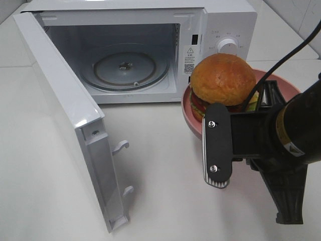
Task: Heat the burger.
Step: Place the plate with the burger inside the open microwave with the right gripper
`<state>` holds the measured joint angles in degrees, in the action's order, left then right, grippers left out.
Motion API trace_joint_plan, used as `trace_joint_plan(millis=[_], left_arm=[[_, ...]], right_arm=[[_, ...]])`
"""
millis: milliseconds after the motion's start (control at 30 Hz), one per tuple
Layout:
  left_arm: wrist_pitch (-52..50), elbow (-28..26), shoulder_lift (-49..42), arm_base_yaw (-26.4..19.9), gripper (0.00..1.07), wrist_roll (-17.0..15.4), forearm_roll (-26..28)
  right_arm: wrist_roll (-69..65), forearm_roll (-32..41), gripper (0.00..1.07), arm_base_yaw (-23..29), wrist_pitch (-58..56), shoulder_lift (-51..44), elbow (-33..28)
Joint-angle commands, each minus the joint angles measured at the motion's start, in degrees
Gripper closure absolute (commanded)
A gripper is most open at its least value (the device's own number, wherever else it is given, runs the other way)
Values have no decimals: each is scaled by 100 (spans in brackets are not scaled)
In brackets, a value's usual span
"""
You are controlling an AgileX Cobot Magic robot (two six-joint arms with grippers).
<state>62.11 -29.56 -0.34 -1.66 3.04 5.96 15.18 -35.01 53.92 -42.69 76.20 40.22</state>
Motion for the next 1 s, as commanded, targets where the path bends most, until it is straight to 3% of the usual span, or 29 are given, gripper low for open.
trace_joint_plan(millis=[33,600,1000], left_arm=[[-86,0,-23,-23,7,-29,52],[-86,0,-23,-23,7,-29,52],[-86,0,-23,-23,7,-29,52]], right_arm=[[435,-327,107,17,286,-34,17],[1776,-286,106,-6,745,-34,17],[4114,819,106,-1060,1541,-34,17]])
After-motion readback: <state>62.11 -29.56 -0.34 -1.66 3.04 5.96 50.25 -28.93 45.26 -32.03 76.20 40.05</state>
